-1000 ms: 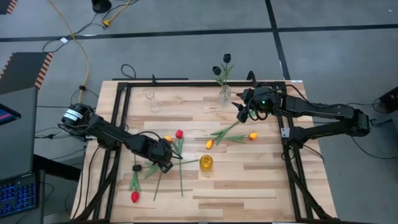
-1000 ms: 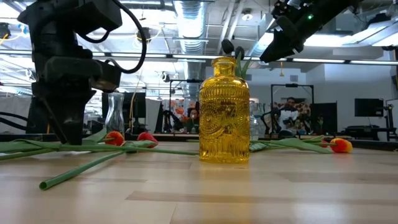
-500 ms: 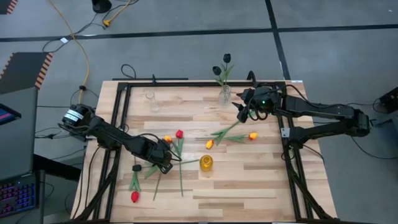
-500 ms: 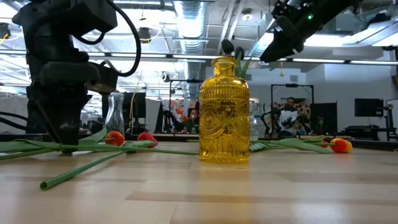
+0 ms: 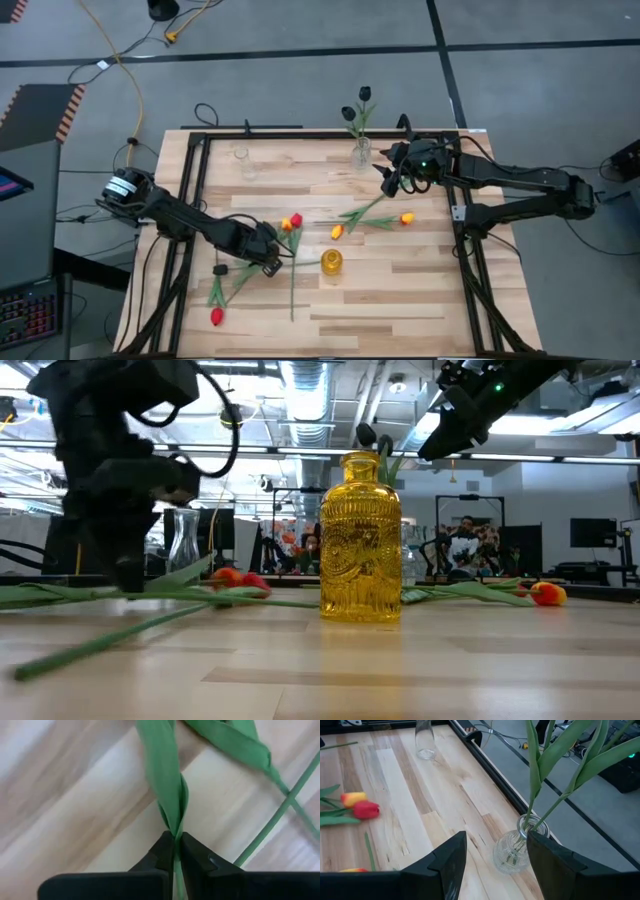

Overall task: Sort flowers into vase by color
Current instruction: Put the left yellow flower into the left transparent vase

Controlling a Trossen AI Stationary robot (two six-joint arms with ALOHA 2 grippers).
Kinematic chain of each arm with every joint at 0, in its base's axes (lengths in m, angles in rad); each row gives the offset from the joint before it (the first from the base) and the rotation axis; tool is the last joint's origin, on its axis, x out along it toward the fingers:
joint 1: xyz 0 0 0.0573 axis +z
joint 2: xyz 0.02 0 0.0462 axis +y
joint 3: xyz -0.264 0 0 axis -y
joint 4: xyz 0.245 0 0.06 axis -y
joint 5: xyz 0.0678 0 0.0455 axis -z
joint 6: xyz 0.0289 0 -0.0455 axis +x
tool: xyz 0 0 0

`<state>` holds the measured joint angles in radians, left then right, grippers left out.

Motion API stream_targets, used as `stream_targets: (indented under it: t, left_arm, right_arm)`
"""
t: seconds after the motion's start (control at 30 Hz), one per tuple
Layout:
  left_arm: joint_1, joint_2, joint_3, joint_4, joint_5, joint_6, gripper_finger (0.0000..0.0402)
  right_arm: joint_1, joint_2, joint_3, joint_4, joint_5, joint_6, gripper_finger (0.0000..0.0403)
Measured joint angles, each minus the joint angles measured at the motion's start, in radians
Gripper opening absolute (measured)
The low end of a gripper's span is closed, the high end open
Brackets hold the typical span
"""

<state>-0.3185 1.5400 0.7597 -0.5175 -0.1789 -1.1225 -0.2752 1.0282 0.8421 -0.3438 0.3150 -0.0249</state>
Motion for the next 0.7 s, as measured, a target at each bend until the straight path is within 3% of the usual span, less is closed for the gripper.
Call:
stream_targets:
  t: [0.37,0.7]
  left_arm:
    - [0.061,-0.001,0.066,-0.098,-0.081,0.122,0.0002]
    - [0.069,-0.135,0.102,-0.120,-0.335,0.196,0.0000]
  right_arm:
    - [0.000,0.000,0.000,0.000,0.000,0.000,0.0235]
    - [0.000,0.000,0.000,0.000,0.000,0.000,0.0235]
